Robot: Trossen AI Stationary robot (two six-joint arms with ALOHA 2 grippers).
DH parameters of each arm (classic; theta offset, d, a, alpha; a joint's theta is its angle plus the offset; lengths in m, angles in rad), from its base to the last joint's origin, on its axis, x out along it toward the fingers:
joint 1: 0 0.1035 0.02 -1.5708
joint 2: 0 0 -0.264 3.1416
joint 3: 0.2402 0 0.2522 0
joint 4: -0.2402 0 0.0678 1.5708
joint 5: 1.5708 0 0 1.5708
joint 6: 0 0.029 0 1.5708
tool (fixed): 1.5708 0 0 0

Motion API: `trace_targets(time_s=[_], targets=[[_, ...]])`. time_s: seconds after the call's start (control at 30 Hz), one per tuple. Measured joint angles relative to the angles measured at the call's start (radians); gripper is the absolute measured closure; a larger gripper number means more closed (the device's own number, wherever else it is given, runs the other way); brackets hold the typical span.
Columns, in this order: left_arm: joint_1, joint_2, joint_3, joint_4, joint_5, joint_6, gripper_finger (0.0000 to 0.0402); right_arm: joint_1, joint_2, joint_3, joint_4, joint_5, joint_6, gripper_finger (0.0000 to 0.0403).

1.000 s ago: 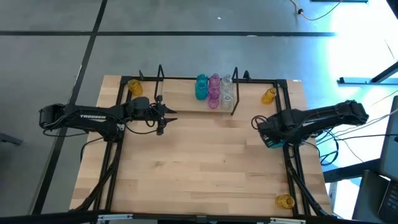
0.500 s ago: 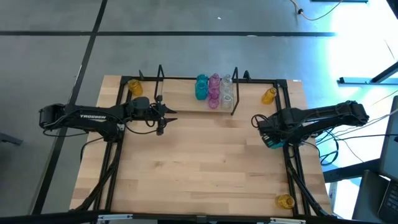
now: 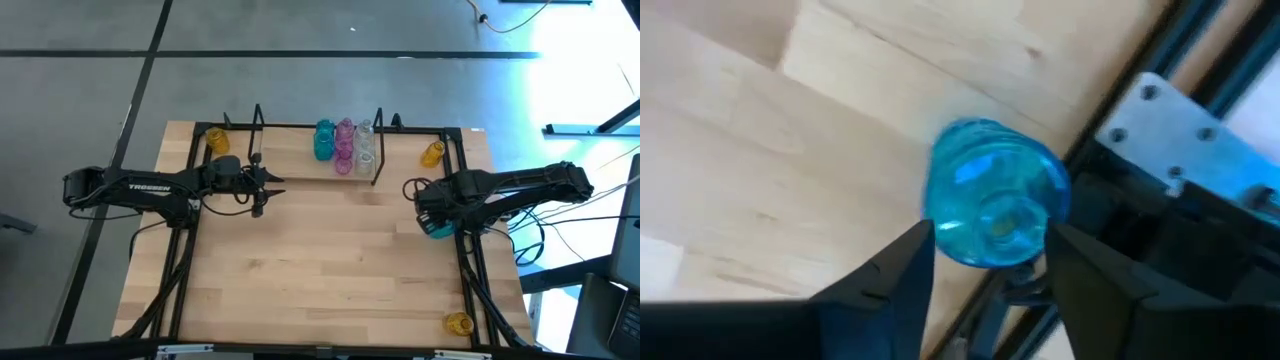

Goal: Sort vases onto shelf
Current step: Put the blue vase on the shelf aligned with the other blue vases

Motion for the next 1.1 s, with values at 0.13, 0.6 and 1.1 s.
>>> trace_targets(time_s=[0.13, 0.6, 1.1], targets=[[0.0, 0.0, 0.0, 0.0, 0.0, -0.001, 0.0269, 0.0, 0.0, 0.0, 0.006, -0.016, 0.0, 0.018], [0.0, 0.0, 0.0, 0.0, 0.0, 0.0, 0.0269, 0.0, 0.0, -0.105, 0.057, -0.071, -0.025, 0.0179], [0.0, 0.0, 0.0, 0.0, 0.0, -0.001, 0.0269, 0.0, -0.002, -0.144, 0.073, -0.068, -0.077, 0.0294]])
